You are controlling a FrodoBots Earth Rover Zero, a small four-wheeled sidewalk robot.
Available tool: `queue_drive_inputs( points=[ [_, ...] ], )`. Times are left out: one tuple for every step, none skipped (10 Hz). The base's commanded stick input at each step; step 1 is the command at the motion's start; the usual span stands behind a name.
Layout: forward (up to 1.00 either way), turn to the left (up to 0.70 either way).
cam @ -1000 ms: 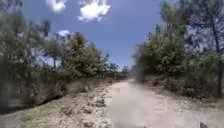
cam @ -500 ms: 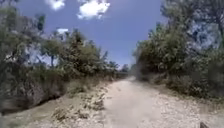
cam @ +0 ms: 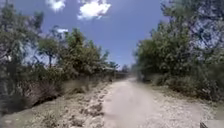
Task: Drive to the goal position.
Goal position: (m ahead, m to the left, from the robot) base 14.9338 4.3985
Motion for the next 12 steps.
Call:
queue_drive_inputs(
  points=[
    [0.45,0.00],
    [0.45,0.00],
    [0.45,0.00],
    [0.45,0.00],
    [0.45,0.00],
    [0.45,0.00],
    [0.45,0.00],
    [0.45,0.00],
    [0.45,0.00],
    [0.45,0.00],
    [0.45,0.00],
    [0.45,0.00]
  ],
)
